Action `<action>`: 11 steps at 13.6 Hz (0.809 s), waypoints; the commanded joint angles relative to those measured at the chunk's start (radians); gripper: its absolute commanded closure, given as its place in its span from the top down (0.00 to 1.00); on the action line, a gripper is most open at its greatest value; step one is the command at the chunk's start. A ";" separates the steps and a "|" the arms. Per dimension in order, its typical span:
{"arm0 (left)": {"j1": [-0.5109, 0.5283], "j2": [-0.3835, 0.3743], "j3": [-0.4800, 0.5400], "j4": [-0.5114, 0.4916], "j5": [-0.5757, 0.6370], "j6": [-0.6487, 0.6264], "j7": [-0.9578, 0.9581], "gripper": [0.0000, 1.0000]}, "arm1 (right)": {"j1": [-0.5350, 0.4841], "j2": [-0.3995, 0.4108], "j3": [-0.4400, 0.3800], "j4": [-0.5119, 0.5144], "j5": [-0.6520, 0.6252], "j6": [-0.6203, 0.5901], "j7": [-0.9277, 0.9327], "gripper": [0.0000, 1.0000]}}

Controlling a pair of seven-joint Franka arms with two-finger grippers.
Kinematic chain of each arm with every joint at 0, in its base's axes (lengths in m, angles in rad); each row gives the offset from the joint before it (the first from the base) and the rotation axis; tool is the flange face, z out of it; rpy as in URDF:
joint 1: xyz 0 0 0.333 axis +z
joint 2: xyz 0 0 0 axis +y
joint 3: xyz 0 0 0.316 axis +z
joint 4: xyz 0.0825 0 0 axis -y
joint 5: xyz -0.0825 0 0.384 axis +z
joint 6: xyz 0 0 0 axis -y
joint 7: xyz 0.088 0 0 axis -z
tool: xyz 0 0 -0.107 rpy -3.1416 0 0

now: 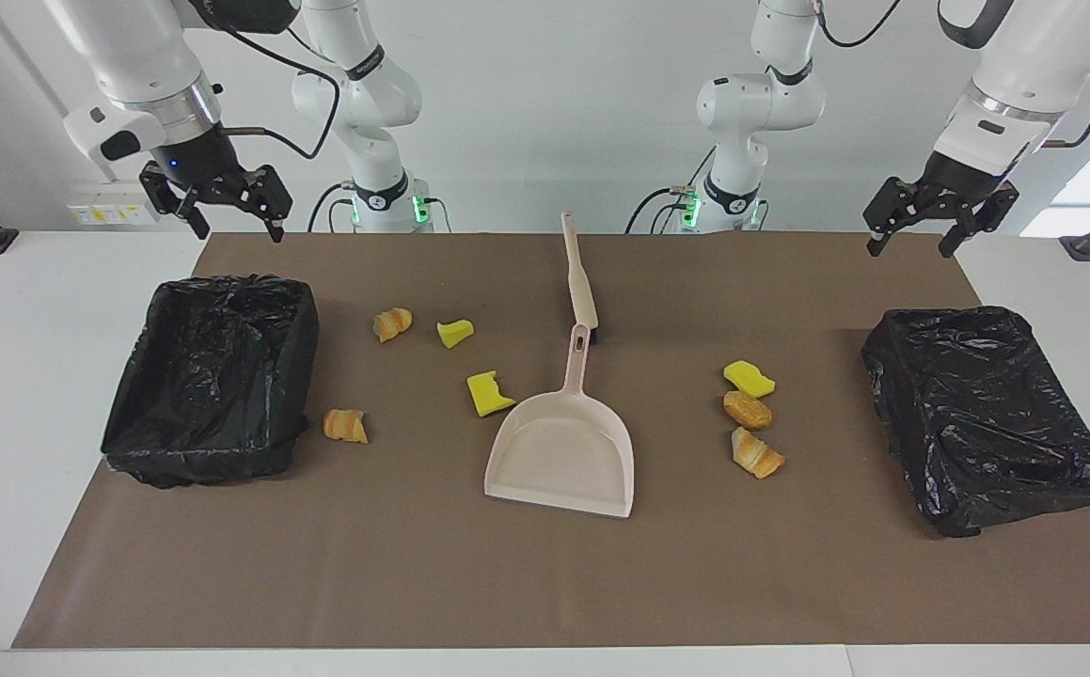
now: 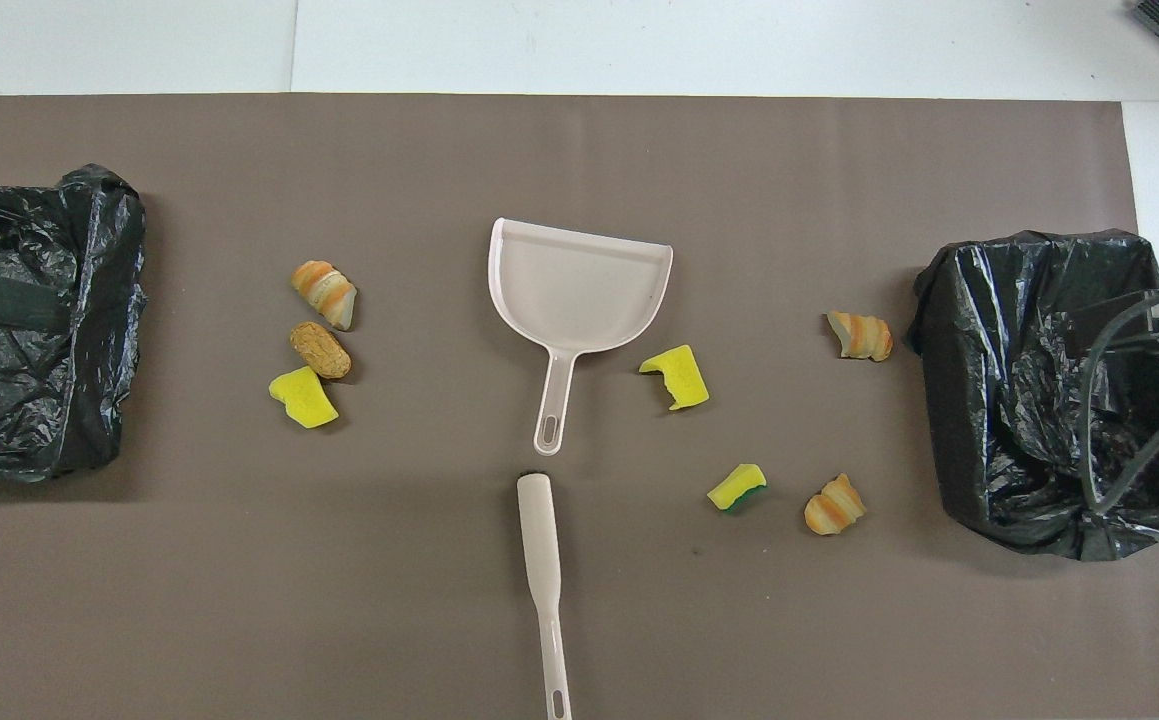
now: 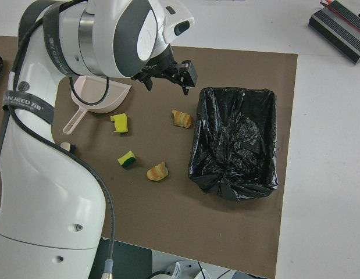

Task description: Sweep and dump trash in bin

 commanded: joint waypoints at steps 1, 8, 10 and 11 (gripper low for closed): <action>0.004 -0.014 0.000 -0.013 -0.001 0.013 0.006 1.00 | -0.005 -0.018 -0.001 -0.005 0.024 -0.042 0.020 1.00; 0.004 -0.014 0.000 -0.013 -0.001 0.013 0.006 1.00 | -0.003 -0.018 -0.001 -0.005 0.021 -0.048 0.018 1.00; 0.004 -0.014 0.000 -0.013 -0.001 0.013 0.006 1.00 | -0.012 -0.018 -0.001 -0.005 0.021 -0.047 0.012 1.00; 0.004 -0.014 0.000 -0.015 -0.001 0.013 0.006 1.00 | -0.012 -0.018 -0.001 -0.005 0.021 -0.047 0.012 1.00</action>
